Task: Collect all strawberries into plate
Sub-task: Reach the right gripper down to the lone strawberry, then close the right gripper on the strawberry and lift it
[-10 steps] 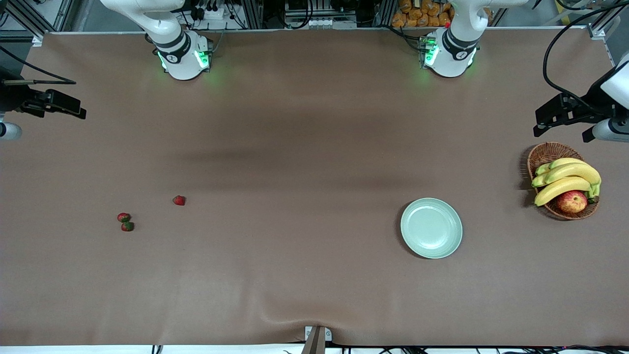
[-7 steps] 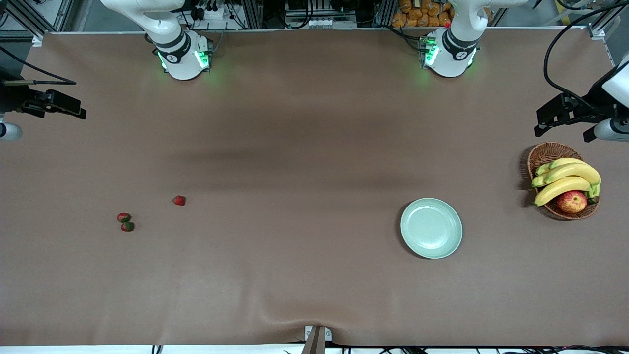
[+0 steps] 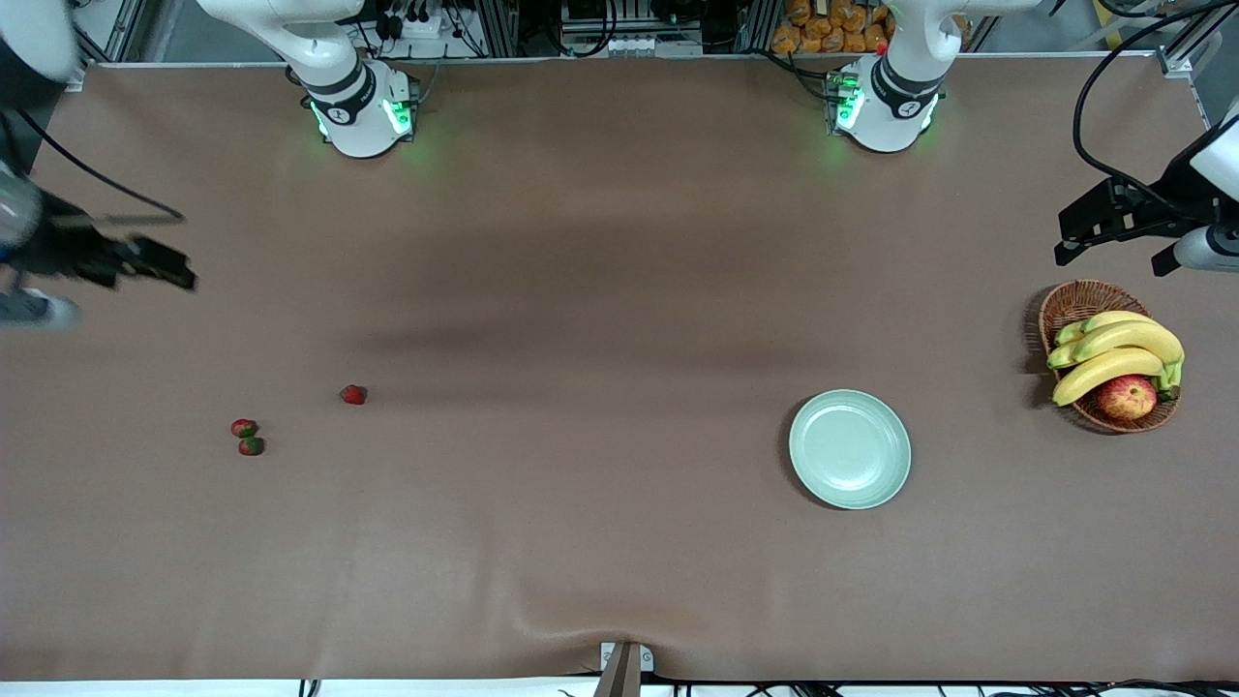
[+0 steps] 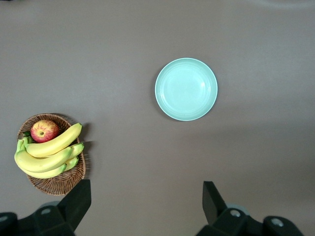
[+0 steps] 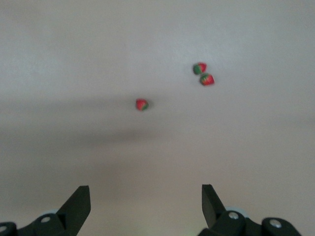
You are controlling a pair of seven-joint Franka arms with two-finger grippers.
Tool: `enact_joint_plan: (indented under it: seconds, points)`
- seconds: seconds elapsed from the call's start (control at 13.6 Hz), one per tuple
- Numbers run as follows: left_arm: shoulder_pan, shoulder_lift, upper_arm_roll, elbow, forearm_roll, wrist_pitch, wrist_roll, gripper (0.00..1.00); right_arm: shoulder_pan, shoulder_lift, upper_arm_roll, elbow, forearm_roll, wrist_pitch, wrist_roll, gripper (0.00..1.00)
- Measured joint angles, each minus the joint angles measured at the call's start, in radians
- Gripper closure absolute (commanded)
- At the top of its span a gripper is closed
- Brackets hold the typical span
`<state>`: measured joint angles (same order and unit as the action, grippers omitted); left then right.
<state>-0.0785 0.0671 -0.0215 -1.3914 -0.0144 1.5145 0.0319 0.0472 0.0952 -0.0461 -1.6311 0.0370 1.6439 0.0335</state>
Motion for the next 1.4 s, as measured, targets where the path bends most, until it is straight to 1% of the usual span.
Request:
enact_joint_plan:
  seconds: [0.15,0.22,0.52,0.74,0.96,1.1,1.4]
  points:
    - [0.0,0.0,0.0,-0.001,0.0,0.0,0.0,0.0,0.024,0.071,0.001,-0.094,0.0,0.195,0.001,0.0]
    - [0.0,0.0,0.0,-0.002,0.0,0.0,0.0,0.0,0.032,0.115,0.002,-0.126,0.0,0.27,0.001,0.0]
    - [0.0,0.001,0.0,-0.006,0.0,0.0,0.0,0.0,0.042,0.278,0.001,-0.176,0.0,0.444,0.001,0.0]
    - [0.001,0.001,0.001,-0.008,0.0,0.0,0.0,0.0,0.042,0.369,0.001,-0.219,0.0,0.584,0.001,0.0]
    - [0.001,0.001,0.001,-0.008,0.0,0.0,0.0,0.0,0.042,0.421,0.004,-0.252,0.0,0.663,0.001,0.0]
    - [0.001,0.001,0.001,-0.009,0.0,0.0,0.0,0.0,0.044,0.441,0.01,-0.26,0.0,0.672,0.001,0.0]
    - [0.004,0.001,0.003,-0.009,0.0,0.0,0.0,0.0,0.052,0.442,0.034,-0.268,0.0,0.674,0.011,0.0]
